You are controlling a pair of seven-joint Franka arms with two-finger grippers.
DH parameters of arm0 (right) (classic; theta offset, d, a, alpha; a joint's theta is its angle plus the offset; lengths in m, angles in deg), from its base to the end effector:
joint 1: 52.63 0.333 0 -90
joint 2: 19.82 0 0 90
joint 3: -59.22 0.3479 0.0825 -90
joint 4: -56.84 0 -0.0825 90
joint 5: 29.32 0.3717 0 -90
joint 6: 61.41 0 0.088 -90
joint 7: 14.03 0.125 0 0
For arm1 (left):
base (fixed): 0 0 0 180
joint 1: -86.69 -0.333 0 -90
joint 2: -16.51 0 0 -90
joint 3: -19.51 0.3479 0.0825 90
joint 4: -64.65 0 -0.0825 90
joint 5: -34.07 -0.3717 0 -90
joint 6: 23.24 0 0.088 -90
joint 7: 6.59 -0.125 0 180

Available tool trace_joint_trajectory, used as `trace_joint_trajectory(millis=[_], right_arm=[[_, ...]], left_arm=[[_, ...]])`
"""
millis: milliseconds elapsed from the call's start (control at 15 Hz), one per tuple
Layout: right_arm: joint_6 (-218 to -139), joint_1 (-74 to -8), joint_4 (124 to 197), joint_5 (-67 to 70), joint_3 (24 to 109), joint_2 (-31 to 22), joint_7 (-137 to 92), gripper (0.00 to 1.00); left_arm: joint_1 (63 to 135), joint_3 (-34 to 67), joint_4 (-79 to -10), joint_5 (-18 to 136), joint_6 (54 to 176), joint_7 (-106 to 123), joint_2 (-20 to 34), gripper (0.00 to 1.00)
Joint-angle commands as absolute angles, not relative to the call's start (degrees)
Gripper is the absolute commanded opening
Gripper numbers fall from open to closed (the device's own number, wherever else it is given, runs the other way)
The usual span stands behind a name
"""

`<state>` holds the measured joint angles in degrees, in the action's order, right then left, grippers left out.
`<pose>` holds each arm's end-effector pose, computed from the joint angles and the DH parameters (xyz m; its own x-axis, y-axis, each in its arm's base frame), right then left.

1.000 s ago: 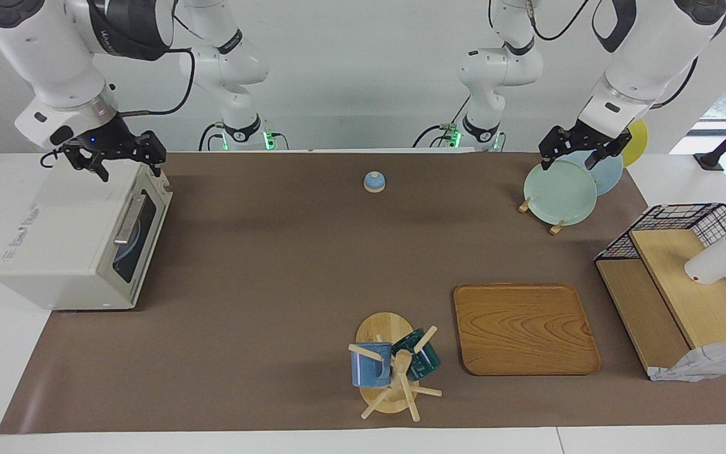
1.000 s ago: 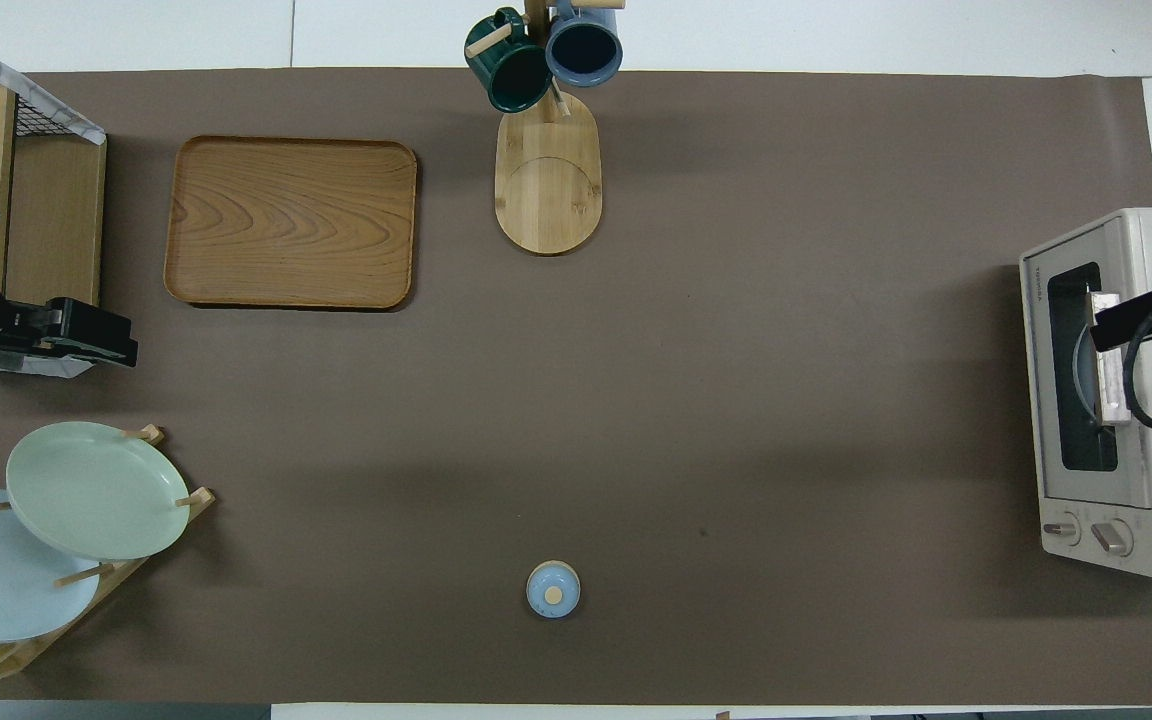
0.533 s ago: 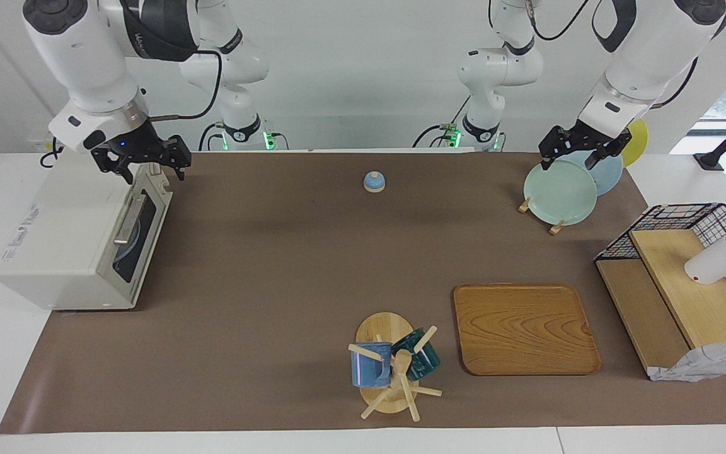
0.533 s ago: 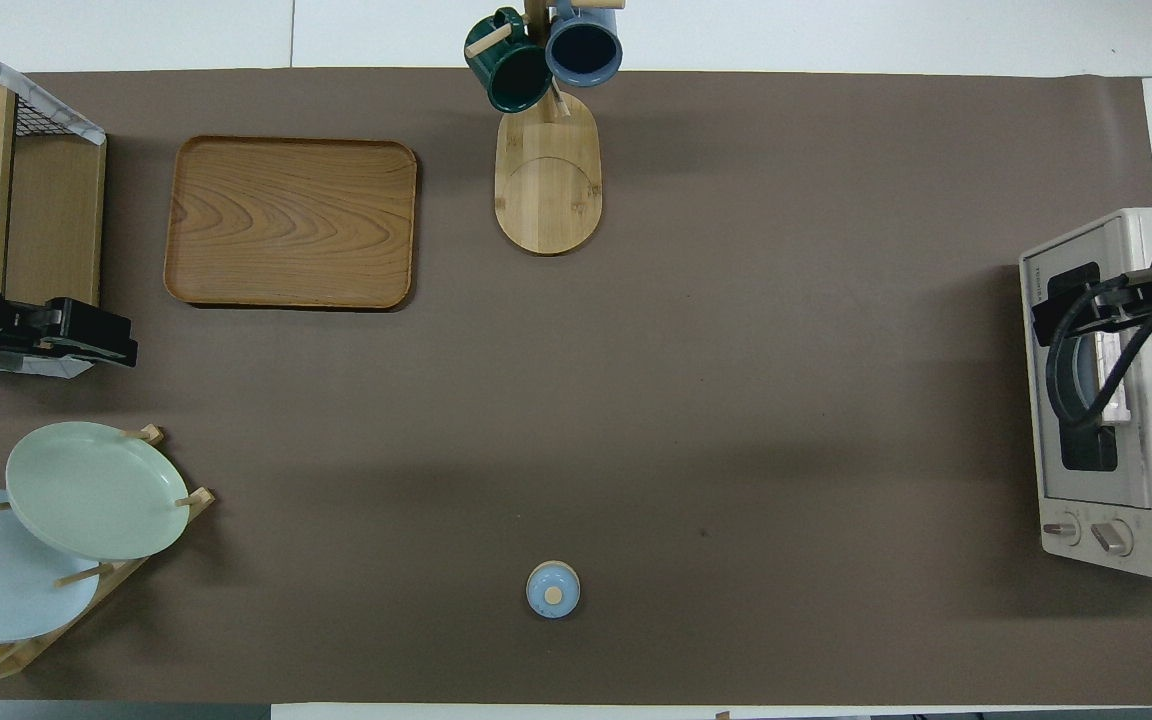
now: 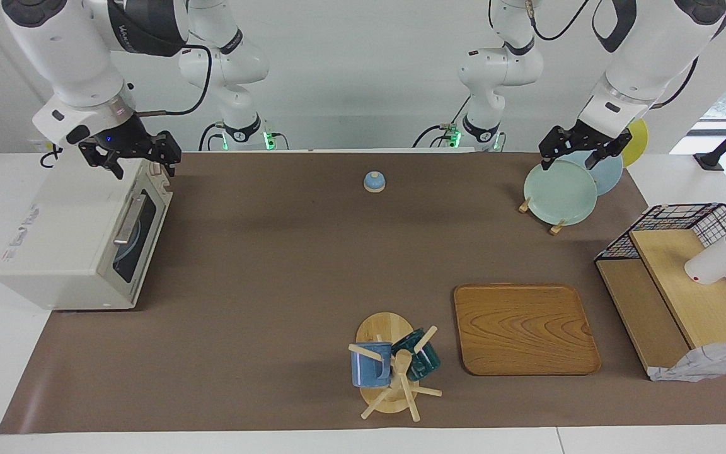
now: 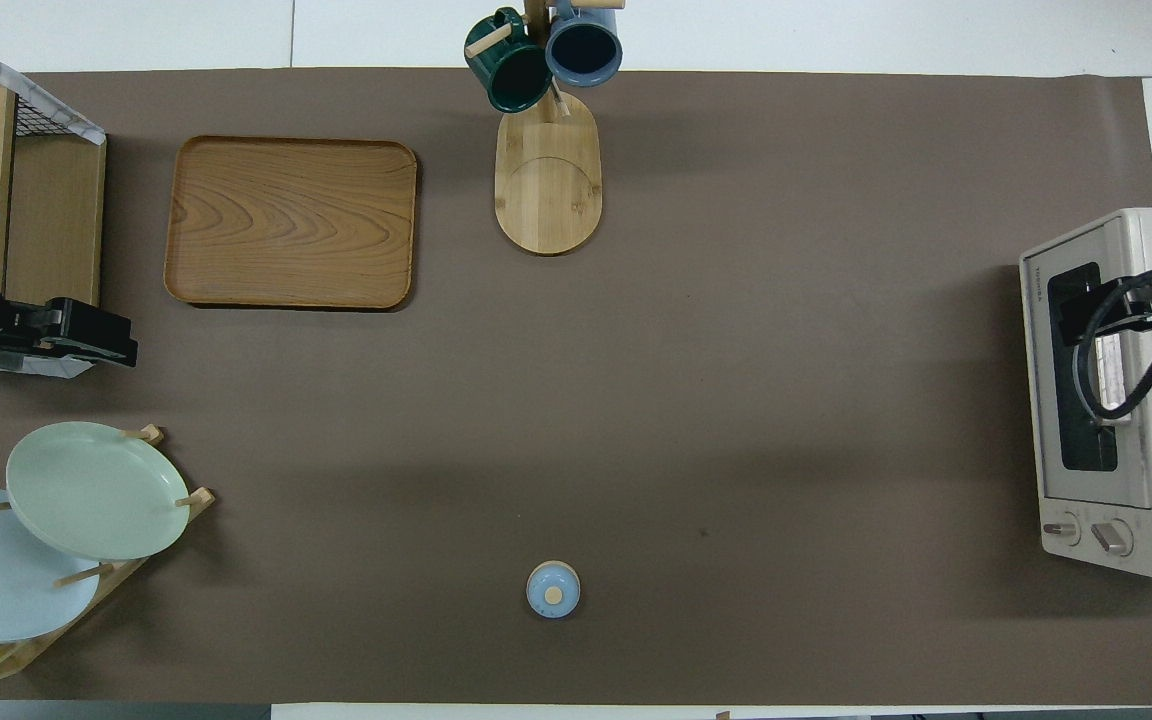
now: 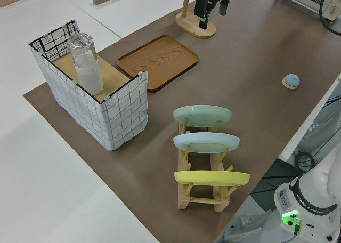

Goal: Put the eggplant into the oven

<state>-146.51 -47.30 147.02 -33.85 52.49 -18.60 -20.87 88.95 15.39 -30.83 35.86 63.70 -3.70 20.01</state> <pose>0.5368 -0.0228 0.6191 0.9891 0.0876 -0.1182 0.0961 -0.9931 0.0678 0.5084 -0.0621 0.6226 0.9941 -0.0616 -0.0892 -0.0598 -0.9980 0.0224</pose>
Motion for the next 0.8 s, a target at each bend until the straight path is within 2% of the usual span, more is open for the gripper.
trace_joint_trajectory(millis=[0, 733], right_arm=[[-144.9, -47.7, 146.0, -31.9, 51.8, -18.2, -20.6, 1.00], [-145.6, -47.3, 146.0, -31.9, 51.7, -18.2, -18.0, 1.00]], left_arm=[[88.2, 14.9, -30.3, 36.4, 62.9, -3.6, 19.9, 1.00], [88.2, 14.9, -30.3, 36.4, 62.9, -3.6, 19.9, 1.00]])
